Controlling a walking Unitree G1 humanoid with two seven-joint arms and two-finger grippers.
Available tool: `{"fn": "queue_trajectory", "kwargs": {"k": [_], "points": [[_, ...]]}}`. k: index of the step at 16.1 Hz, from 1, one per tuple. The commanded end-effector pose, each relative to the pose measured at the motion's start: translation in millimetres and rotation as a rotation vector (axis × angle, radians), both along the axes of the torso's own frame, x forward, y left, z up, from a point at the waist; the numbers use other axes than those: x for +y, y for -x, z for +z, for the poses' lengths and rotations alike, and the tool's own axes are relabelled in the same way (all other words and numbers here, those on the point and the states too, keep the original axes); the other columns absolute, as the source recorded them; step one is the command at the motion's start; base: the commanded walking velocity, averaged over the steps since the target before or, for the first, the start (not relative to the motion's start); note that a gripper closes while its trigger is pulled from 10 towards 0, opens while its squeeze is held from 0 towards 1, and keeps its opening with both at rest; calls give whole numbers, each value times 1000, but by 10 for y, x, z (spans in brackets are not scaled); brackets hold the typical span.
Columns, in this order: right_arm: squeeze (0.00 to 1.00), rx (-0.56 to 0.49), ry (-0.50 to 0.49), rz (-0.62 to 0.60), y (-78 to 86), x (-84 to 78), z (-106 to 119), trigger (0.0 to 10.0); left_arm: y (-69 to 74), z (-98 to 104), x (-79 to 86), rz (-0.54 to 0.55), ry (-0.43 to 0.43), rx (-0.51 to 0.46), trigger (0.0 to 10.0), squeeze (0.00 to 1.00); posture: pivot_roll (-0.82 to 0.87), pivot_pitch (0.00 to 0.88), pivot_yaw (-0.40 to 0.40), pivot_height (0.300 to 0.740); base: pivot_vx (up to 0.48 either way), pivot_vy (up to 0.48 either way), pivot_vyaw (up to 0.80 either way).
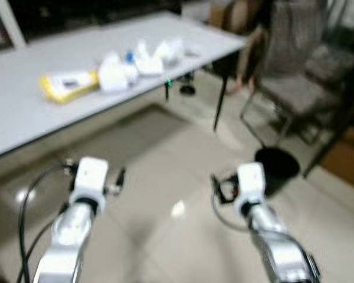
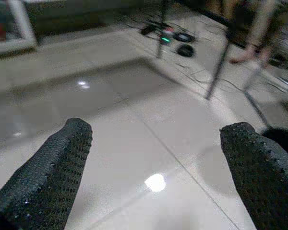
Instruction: Picking trash to rubbish bin
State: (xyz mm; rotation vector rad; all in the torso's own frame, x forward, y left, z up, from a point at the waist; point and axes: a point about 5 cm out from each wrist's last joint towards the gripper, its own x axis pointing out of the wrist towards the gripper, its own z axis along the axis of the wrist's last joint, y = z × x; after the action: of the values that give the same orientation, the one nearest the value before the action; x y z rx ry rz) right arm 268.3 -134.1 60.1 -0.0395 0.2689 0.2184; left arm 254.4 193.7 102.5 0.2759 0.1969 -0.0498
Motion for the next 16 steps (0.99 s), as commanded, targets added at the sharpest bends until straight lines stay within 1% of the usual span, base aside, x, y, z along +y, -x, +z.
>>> {"fn": "queue_trajectory", "kwargs": {"k": [1,2,3,4,5,6,7,8,9,12,15,16], "points": [[0,-46,-3,-17,-59,-70,133,10000,-64,88,-56,-24,-34,-48,10000,0,-12,0,-6,740,0,0,800],[0,-64,-8,-31,-83,-83,180,10000,-113,119,-68,-42,-50,-47,10000,0,-18,0,5,740,0,0,800],[0,-74,-11,-50,-94,-110,205,10000,-162,156,-90,-51,-1,-54,10000,0,-27,0,21,740,0,0,800],[0,-79,-10,-66,-97,-135,220,10000,-217,206,-114,-50,25,-76,10000,0,-35,0,30,740,0,0,800],[0,-80,-10,-78,-95,-151,234,10000,-262,245,-140,-52,28,-93,10000,0,-40,0,34,740,0,0,800],[0,-80,-11,-82,-92,-155,238,10000,-276,254,-150,-53,30,-95,10000,0,-40,0,34,740,0,0,800],[0,-97,1,-91,-97,-164,271,10000,-310,289,-206,-73,53,-99,10000,0,-44,0,38,740,0,0,0],[0,-101,7,-93,-101,-166,277,10000,-313,298,-221,-78,61,-98,10000,0,-44,0,38,740,0,0,0],[0,-105,-14,-96,-113,-151,305,10000,-314,318,-240,-83,79,-104,10000,0,-44,0,37,740,251,0,0],[0,-127,-18,-87,-149,-139,387,10000,-336,343,-230,-77,90,-112,10000,0,-41,0,31,740,298,0,0],[0,-149,24,-36,-175,-130,450,10000,-338,367,-180,-63,79,-120,10000,0,-41,0,16,740,320,0,0],[0,-151,24,-29,-180,-134,463,10000,-335,372,-174,-58,80,-120,10000,0,-40,0,11,740,334,0,0]]}}
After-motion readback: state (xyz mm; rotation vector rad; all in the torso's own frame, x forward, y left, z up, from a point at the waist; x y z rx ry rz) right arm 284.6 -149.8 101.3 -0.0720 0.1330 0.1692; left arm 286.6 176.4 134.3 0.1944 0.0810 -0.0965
